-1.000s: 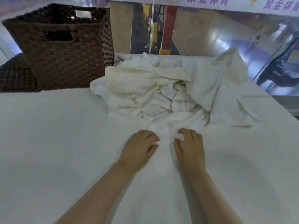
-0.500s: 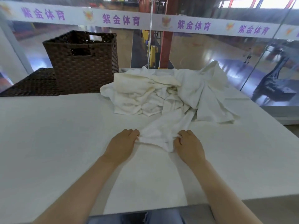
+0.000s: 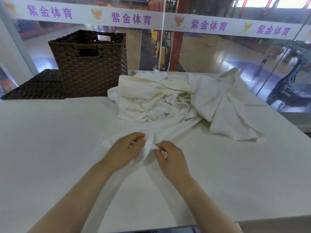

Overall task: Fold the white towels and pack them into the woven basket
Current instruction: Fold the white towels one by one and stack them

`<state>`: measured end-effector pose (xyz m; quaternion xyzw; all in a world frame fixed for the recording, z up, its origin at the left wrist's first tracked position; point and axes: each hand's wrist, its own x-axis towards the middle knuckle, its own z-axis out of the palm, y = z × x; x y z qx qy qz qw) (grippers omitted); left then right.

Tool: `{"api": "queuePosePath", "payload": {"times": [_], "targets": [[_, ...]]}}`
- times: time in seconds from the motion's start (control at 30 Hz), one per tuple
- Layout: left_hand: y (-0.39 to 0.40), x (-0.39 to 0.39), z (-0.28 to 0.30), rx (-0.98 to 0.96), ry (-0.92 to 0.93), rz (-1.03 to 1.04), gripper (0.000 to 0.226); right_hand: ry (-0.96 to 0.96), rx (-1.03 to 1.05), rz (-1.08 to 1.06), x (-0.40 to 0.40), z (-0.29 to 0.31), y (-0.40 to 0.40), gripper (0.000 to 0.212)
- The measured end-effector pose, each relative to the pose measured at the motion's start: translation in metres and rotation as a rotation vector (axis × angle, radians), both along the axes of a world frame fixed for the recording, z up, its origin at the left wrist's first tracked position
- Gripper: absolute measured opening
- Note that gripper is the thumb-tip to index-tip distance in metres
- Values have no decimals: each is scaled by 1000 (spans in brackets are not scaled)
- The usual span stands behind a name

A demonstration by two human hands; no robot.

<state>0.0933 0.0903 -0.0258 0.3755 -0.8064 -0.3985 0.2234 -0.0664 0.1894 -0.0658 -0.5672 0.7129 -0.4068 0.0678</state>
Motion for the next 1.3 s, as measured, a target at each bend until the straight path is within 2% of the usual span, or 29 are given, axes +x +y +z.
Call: {"api": "queuePosePath", "payload": {"times": [0.1,0.17,0.27,0.37,0.47,0.6,0.67,0.73,0.83,0.9,1.0,1.1,1.17,1.23,1.3], "targets": [[14,-18,-2,181,2,-67,41,-15,27,33,3,-10,7,11],[17,-26,-6,254,56,-46,43,5,65,61,1,-16,14,15],[21,-31,-14,162,16,-23,44,-18,99,135,-8,-20,25,23],[18,-30,-21,44,-33,6,45,-144,116,174,-19,-13,30,38],[10,-28,-17,-20,-49,27,43,-66,79,-2,-42,-3,27,47],[-4,-25,-7,-86,-6,31,36,102,-64,-429,-111,16,5,58],[-11,-24,-7,-106,-35,9,34,40,-24,-568,-146,35,-13,65],[-17,-25,-9,-120,-48,-10,32,4,97,-606,-168,54,-31,73],[-24,-31,-7,-126,-51,-9,29,166,293,-593,-180,67,-54,69],[-27,-34,-3,-151,-37,2,27,242,306,-593,-183,67,-64,52],[-33,-37,2,-215,33,10,25,147,65,-549,-180,67,-74,26],[-43,-41,10,-246,104,13,25,34,-177,-452,-159,86,-80,20],[-47,-46,17,-246,145,22,24,48,-211,-384,-148,99,-81,19],[-50,-52,29,-234,216,55,23,130,-85,-268,-148,98,-81,23],[-55,-56,43,-226,278,82,19,218,176,-158,-156,80,-79,38]]}}
